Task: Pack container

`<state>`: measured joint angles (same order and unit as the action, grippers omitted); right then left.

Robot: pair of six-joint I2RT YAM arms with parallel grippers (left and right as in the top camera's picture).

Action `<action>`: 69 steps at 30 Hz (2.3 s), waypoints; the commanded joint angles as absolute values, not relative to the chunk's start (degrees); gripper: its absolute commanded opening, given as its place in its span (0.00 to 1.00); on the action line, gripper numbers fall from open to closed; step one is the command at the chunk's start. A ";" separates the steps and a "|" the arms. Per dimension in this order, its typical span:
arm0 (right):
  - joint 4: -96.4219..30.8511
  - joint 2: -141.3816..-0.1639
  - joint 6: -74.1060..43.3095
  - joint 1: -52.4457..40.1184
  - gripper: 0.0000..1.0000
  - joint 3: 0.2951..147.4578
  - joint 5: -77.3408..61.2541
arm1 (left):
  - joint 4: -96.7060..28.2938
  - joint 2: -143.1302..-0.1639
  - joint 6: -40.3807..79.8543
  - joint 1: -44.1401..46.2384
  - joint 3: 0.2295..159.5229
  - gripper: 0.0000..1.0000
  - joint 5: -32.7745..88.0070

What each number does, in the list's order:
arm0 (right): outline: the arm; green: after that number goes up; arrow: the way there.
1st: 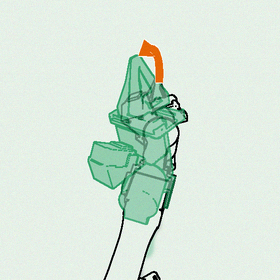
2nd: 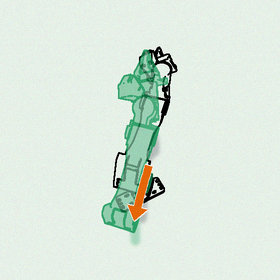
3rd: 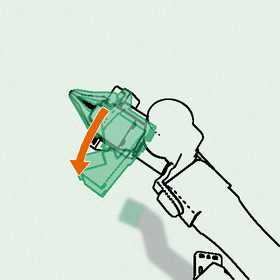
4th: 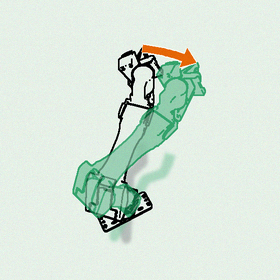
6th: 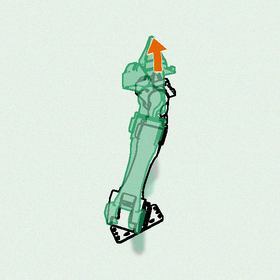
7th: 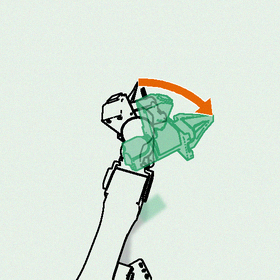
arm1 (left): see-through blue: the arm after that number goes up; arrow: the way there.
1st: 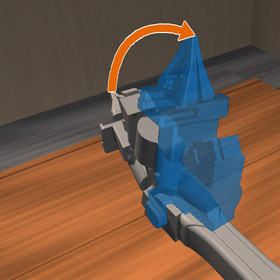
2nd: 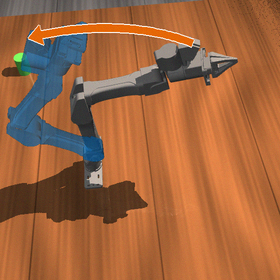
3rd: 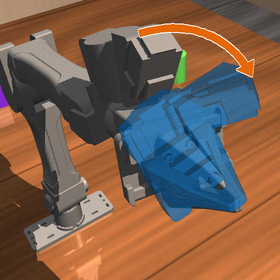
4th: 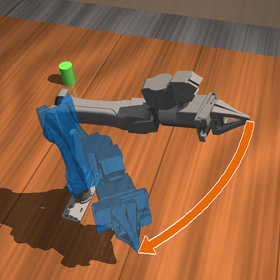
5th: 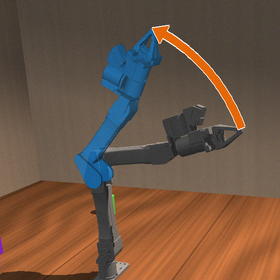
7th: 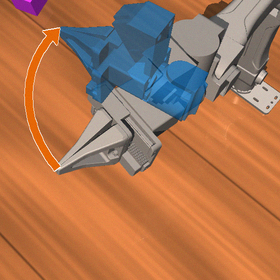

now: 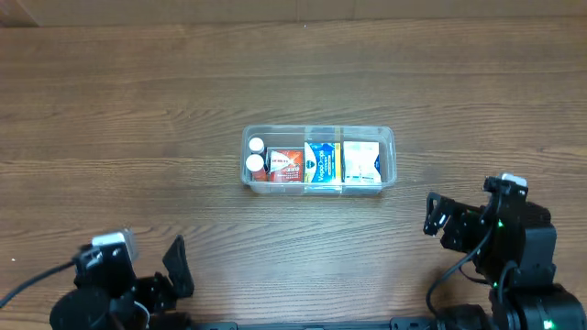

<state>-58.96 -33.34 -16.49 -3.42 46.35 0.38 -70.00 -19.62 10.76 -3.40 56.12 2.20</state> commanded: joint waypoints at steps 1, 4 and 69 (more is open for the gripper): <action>-58.85 -32.91 -16.47 -3.57 1.00 46.13 0.27 | -71.77 -19.22 11.81 -3.25 55.46 1.00 2.59; -58.87 -32.91 -16.47 -3.57 1.00 46.13 0.27 | -71.77 -19.22 11.81 -3.25 55.44 1.00 2.59; -4.82 -0.16 -1.89 -4.05 1.00 0.47 -1.15 | -70.76 -19.00 11.40 -3.77 54.43 1.00 1.26</action>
